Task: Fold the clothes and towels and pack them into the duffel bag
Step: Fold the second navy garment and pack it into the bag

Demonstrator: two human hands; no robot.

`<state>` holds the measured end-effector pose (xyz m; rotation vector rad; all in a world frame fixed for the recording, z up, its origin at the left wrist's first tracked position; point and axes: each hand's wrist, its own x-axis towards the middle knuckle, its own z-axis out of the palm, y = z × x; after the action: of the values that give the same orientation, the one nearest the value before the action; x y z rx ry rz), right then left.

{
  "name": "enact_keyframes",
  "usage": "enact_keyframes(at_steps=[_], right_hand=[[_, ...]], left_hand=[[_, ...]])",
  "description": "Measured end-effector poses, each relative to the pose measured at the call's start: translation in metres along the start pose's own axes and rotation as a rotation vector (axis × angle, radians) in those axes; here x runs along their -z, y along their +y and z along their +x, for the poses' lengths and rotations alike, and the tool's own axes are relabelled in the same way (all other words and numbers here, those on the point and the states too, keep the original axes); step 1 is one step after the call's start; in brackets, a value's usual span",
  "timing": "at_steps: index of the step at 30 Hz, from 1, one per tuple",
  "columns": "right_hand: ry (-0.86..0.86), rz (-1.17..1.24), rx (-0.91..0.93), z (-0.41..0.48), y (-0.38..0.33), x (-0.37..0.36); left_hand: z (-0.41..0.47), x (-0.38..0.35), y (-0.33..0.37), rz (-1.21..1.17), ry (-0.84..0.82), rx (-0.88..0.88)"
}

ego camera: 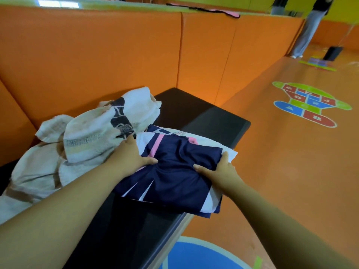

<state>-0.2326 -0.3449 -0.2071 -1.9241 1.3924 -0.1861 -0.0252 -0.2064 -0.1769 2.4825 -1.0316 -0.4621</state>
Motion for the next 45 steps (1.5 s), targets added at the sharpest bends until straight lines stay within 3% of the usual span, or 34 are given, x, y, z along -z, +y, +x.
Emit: enact_keyframes(at_steps=[3,8,14,19,25,32,38,41,45], right_hand=[[-0.036,0.135,-0.025,0.002,-0.003,-0.002],[-0.004,0.129,0.004,-0.003,-0.004,0.001],[0.084,0.153,0.001,-0.015,-0.009,0.009],[0.025,0.116,-0.067,-0.027,-0.012,0.018],[-0.032,-0.138,0.086,-0.065,-0.031,0.013],[-0.226,-0.209,0.331,-0.118,-0.08,0.0],[-0.191,-0.19,0.598,-0.152,-0.106,-0.022],[-0.32,-0.187,0.629,-0.157,-0.112,-0.029],[-0.706,0.033,0.556,-0.174,-0.113,-0.023]], left_hand=[[0.009,-0.001,-0.001,-0.042,-0.006,-0.057],[0.01,-0.005,0.004,-0.13,-0.014,-0.089],[-0.012,-0.003,0.008,-0.144,0.028,0.076],[-0.045,-0.003,0.005,-0.186,0.022,0.179],[-0.105,0.01,-0.01,-0.324,0.068,0.223],[-0.165,0.039,-0.031,-0.272,0.155,0.266],[-0.205,0.06,-0.041,-0.387,0.081,0.255],[-0.217,0.064,-0.042,-0.505,0.054,0.27],[-0.221,0.067,-0.037,-0.676,0.034,0.3]])
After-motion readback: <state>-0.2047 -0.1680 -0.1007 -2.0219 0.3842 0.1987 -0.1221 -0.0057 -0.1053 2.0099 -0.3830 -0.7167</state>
